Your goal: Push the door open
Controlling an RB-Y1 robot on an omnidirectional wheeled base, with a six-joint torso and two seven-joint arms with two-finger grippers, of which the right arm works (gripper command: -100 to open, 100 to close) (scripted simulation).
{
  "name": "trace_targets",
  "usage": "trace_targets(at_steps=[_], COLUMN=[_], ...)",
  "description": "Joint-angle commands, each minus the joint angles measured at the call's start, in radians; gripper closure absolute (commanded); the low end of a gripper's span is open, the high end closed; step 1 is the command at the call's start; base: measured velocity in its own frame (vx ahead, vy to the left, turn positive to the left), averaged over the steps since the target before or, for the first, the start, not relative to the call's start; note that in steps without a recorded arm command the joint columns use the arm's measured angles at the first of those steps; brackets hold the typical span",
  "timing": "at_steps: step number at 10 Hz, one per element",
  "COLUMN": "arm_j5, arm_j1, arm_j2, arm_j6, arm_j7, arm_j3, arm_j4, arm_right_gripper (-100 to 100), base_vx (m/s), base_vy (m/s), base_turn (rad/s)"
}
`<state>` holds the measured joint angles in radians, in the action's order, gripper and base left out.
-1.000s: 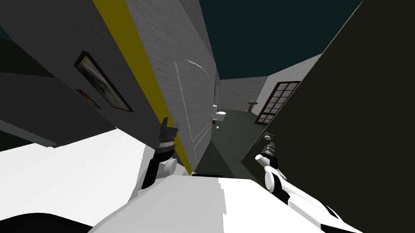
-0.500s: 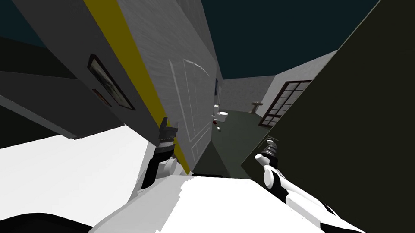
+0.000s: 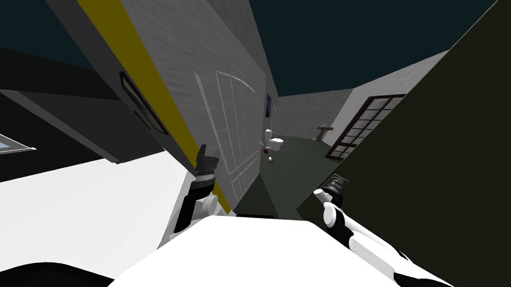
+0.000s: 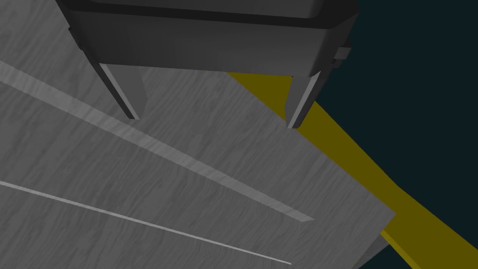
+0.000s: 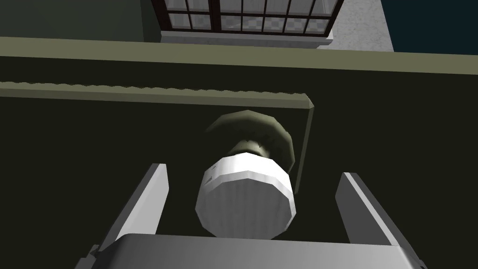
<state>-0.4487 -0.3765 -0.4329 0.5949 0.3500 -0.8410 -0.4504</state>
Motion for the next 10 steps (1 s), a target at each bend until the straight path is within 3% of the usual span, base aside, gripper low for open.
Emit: trace_targets(at_steps=[1,2,7,10], arm_j5=[0.000,0.000,0.000,-0.021], arm_j1=[0.000,0.000,0.000,-0.027], arm_j2=[0.000,0.000,0.000,0.017], arm_j6=[0.000,0.000,0.000,0.038], arm_j7=[0.000,0.000,0.000,0.070], arm_j3=[0.000,0.000,0.000,-0.054], arm_j4=[0.000,0.000,0.000,0.014], arm_right_gripper=[-100,100,100,100], base_vx=[0.013,0.000,-0.004,0.019], base_vy=[-0.084,0.011,0.016,-0.132], base_turn=[0.037,-0.029,-0.006,0.016])
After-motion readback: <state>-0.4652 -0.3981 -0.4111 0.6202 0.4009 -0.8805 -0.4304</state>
